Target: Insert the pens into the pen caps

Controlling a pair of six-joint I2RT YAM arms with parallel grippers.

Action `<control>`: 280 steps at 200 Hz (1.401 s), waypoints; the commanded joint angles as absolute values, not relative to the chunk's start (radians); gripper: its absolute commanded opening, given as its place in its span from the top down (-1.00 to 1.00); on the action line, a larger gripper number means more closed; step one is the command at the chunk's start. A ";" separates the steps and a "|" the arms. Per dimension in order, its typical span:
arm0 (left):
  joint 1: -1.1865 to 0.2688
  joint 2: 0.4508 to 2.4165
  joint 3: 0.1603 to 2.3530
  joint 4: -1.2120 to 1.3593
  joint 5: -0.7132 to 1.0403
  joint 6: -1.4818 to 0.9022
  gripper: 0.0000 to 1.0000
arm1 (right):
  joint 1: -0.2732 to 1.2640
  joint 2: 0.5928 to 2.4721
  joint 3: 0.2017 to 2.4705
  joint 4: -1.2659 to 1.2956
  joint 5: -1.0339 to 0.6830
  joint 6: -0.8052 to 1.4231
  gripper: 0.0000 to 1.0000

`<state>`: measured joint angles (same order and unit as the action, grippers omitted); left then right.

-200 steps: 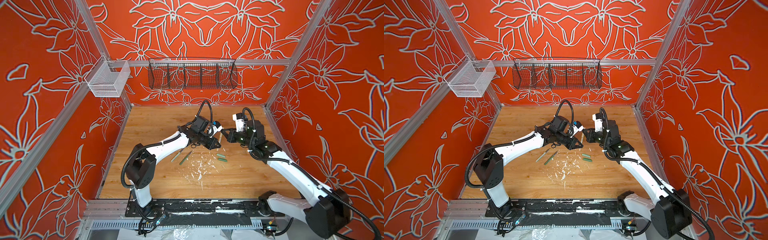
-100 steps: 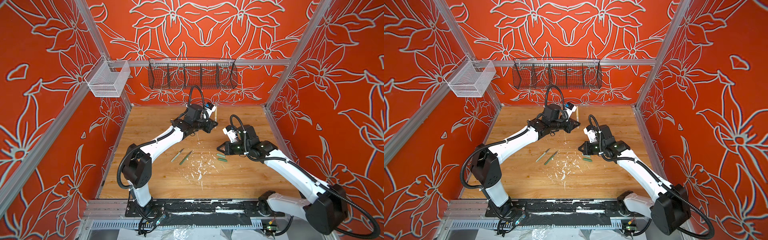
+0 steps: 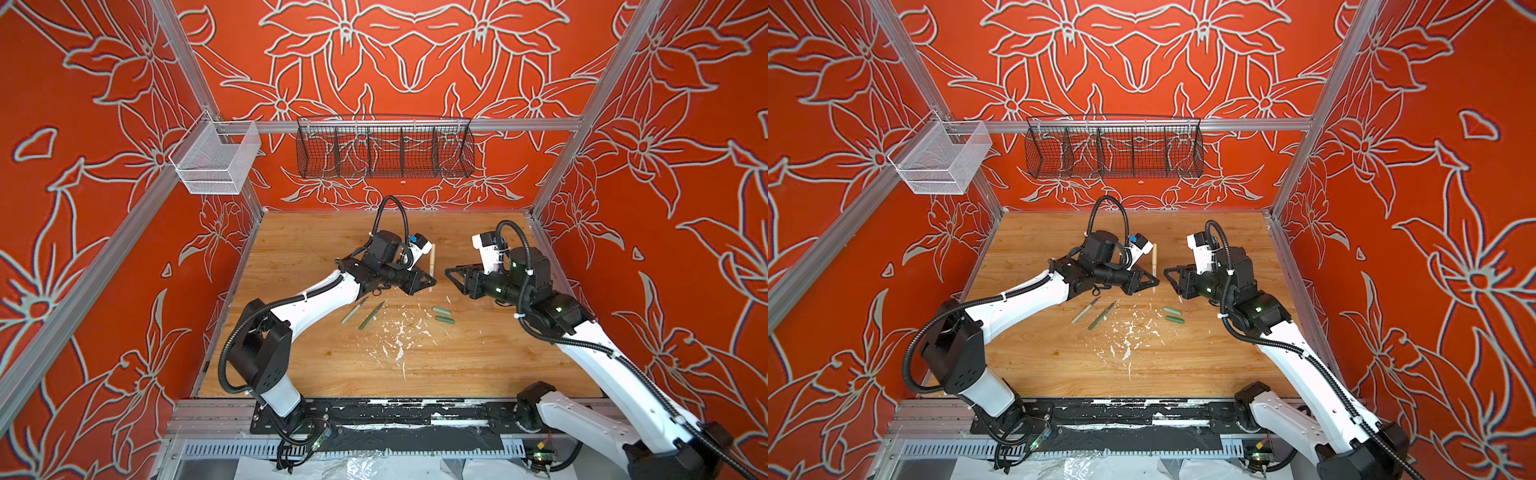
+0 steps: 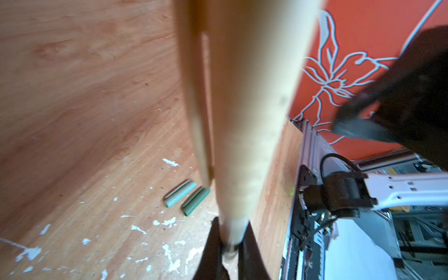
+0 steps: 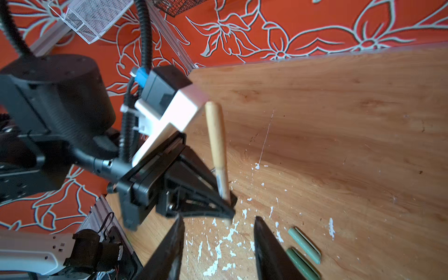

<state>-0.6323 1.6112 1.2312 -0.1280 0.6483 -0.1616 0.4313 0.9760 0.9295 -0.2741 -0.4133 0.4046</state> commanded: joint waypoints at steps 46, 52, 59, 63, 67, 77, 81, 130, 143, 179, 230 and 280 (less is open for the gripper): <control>-0.652 1.568 1.226 -0.088 0.756 -0.185 1.00 | 0.428 1.015 0.873 -0.080 -0.554 0.461 0.10; -0.652 1.574 1.231 -0.089 0.759 -0.185 1.00 | 0.428 1.013 0.868 -0.066 -0.561 0.466 0.10; -0.653 1.581 1.239 -0.097 0.762 -0.181 1.00 | 0.428 1.012 0.864 -0.053 -0.563 0.476 0.12; -0.653 1.583 1.243 -0.099 0.763 -0.181 1.00 | 0.428 1.013 0.862 -0.049 -0.563 0.478 0.13; -0.653 1.587 1.245 -0.100 0.766 -0.182 1.00 | 0.427 1.015 0.864 -0.051 -0.561 0.479 0.13; -0.653 1.592 1.252 -0.100 0.771 -0.181 1.00 | 0.428 1.022 0.871 -0.070 -0.552 0.470 0.15; -0.654 1.594 1.255 -0.100 0.772 -0.182 1.00 | 0.428 1.025 0.873 -0.076 -0.549 0.466 0.16; -0.661 1.596 1.276 -0.109 0.764 -0.171 1.00 | 0.428 1.068 0.872 -0.047 -0.576 0.475 0.24; -0.661 1.598 1.278 -0.112 0.760 -0.167 1.00 | 0.428 1.079 0.876 -0.045 -0.587 0.475 0.27; -0.664 1.611 1.295 -0.124 0.765 -0.166 1.00 | 0.428 1.074 0.871 -0.036 -0.565 0.477 0.55; -0.669 1.613 1.296 -0.129 0.745 -0.172 0.80 | 0.428 1.075 0.877 -0.059 -0.557 0.482 0.95; -0.669 1.586 1.287 -0.170 0.681 -0.162 -0.33 | 0.426 1.066 0.977 -0.223 -0.447 0.413 1.00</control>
<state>-0.6762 1.6035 1.2747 -0.1261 0.7418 -0.1802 0.4267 1.0805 0.8879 -0.1211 -0.5091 0.4610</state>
